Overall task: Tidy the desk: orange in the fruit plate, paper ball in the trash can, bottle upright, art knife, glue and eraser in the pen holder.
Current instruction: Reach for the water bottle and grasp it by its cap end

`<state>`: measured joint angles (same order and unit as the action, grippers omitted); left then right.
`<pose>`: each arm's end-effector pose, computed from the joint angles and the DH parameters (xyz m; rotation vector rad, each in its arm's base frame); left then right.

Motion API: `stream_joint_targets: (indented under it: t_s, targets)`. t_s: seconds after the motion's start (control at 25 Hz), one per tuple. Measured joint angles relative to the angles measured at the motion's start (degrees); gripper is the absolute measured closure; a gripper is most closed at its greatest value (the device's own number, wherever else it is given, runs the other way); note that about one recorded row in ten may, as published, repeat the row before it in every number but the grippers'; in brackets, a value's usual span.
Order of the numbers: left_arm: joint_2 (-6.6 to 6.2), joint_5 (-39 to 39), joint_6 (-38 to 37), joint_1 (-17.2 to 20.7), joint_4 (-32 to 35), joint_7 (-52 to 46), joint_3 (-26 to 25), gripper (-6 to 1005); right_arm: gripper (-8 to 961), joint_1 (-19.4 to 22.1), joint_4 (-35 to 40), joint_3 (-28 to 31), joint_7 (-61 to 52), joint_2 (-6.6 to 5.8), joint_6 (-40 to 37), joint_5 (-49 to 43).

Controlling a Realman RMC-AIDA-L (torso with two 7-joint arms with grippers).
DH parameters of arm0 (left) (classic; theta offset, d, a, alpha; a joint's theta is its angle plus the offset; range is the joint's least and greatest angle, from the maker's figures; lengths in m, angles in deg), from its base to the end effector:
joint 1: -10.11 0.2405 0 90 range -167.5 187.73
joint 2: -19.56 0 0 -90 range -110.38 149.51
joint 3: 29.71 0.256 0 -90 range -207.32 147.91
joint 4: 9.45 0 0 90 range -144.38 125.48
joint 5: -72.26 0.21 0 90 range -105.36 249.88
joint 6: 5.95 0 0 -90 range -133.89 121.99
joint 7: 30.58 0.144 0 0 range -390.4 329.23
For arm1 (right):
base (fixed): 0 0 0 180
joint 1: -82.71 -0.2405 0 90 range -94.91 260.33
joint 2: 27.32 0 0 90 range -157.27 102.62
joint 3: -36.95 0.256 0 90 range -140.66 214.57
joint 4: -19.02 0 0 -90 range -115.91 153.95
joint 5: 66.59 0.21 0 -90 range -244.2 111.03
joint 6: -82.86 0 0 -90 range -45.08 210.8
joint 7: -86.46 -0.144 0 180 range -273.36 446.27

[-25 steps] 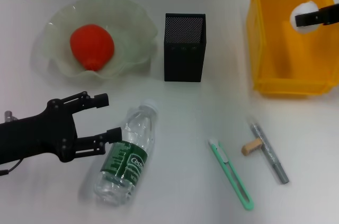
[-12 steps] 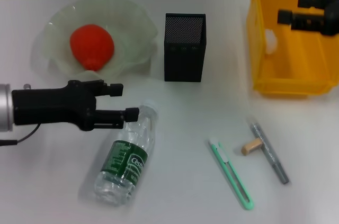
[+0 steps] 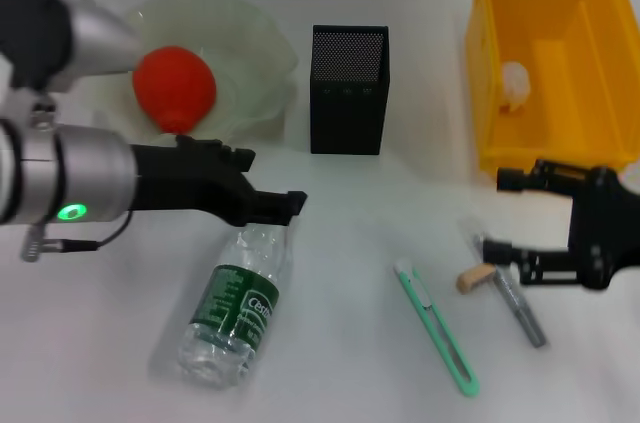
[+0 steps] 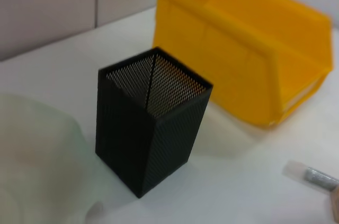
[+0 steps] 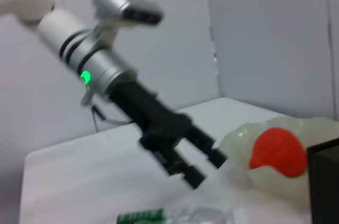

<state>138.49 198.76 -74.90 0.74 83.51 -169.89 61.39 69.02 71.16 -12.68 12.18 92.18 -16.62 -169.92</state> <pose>-0.1815 0.2969 -0.0144 -2.6201 -0.8372 -0.1124 0.2799 0.2599 0.0253 -2.7512 0.4278 0.7748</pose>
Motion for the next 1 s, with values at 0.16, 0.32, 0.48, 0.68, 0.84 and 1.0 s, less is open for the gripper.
stream_joint_targets:
  t_s: [0.16,0.32,0.48,0.68,0.84,1.0]
  targets:
    - [0.18,11.7,3.6,-2.0,3.5,-15.4,9.0,163,108,0.7,-6.9,0.1,9.0,-0.05,0.7,0.0]
    - [0.24,16.9,4.5,-4.4,2.3,-21.2,12.1,163,109,0.6,-9.2,0.1,11.8,-0.12,1.8,0.1]
    - [0.26,20.0,6.3,-7.5,-1.9,-24.6,14.1,163,109,0.6,-9.5,-0.2,11.8,-0.15,3.2,0.1]
    - [0.26,20.5,7.5,-9.7,-6.4,-25.3,14.2,170,110,0.2,-10.1,-0.4,11.6,-0.15,4.5,-0.2]
    - [0.25,20.6,8.5,-10.2,-8.4,-25.3,14.1,176,110,0.1,-10.3,-0.4,11.6,-0.11,4.7,-0.5]
    - [0.26,20.6,9.4,-11.2,-10.8,-25.4,14.1,182,111,0.1,-10.7,-0.4,11.5,-0.02,5.3,-1.0]
